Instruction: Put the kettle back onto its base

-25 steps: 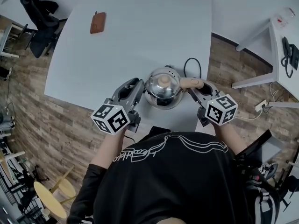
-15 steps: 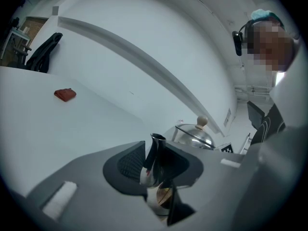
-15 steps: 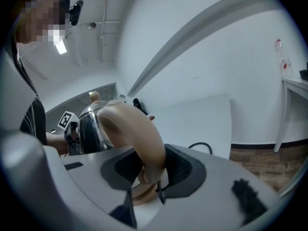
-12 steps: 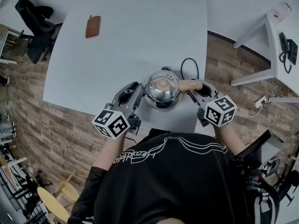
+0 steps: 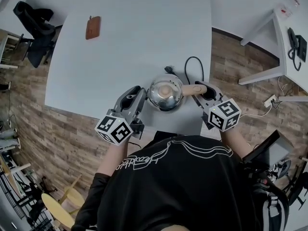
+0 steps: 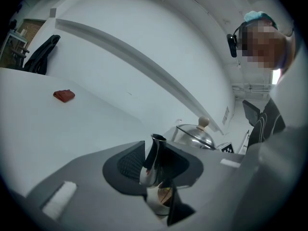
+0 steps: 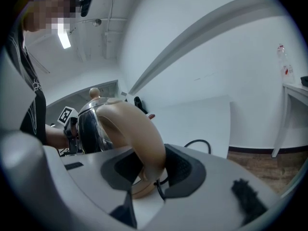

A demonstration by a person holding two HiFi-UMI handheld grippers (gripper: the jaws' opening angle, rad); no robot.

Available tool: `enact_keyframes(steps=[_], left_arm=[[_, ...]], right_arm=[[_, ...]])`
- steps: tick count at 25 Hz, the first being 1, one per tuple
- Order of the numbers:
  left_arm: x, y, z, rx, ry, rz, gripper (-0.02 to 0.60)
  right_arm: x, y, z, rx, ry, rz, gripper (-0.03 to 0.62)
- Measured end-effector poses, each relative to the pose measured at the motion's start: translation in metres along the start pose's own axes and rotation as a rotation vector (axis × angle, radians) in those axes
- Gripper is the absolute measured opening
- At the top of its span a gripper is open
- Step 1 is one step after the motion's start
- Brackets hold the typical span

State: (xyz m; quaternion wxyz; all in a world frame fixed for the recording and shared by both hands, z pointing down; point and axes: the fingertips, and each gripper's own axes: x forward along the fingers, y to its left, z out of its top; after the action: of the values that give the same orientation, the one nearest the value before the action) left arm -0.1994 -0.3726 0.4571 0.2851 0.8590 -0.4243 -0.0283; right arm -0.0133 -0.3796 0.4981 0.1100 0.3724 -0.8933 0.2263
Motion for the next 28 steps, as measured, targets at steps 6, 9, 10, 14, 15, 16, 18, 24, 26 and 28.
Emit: enact_keyframes(steps=[6, 9, 10, 14, 15, 16, 18, 24, 26, 28], left_arm=[[0.001, 0.003, -0.003, -0.054, -0.01, -0.005, 0.091], [0.003, 0.002, -0.003, -0.089, -0.005, -0.021, 0.089], [0.003, 0.002, -0.004, -0.095, -0.001, -0.026, 0.089], [0.003, 0.006, -0.004, -0.128, 0.008, -0.02, 0.096], [0.003, 0.007, -0.005, -0.14, 0.006, -0.012, 0.102], [0.003, 0.008, -0.005, -0.148, 0.004, -0.003, 0.106], [0.002, 0.008, -0.004, -0.155, -0.007, 0.007, 0.12], [-0.015, 0.007, -0.002, -0.185, -0.058, 0.033, 0.172], [-0.024, 0.003, -0.004, -0.177, -0.06, 0.051, 0.172], [-0.033, -0.006, -0.007, -0.161, -0.061, 0.053, 0.171]], right_arm=[[0.002, 0.0, -0.002, -0.048, 0.031, -0.002, 0.124], [0.001, -0.002, -0.002, -0.026, 0.03, 0.001, 0.123], [0.001, -0.002, -0.002, -0.022, 0.03, -0.001, 0.123], [0.001, -0.001, -0.003, -0.004, 0.04, 0.006, 0.124], [0.0, 0.0, -0.003, -0.014, 0.047, 0.001, 0.127], [-0.002, 0.0, -0.003, -0.029, 0.054, -0.006, 0.131], [-0.006, 0.001, -0.002, -0.046, 0.059, -0.016, 0.137], [-0.025, 0.001, 0.002, -0.058, 0.04, -0.045, 0.15], [-0.032, 0.006, 0.004, -0.056, 0.031, -0.036, 0.15], [-0.041, 0.012, 0.006, -0.059, 0.026, -0.018, 0.15]])
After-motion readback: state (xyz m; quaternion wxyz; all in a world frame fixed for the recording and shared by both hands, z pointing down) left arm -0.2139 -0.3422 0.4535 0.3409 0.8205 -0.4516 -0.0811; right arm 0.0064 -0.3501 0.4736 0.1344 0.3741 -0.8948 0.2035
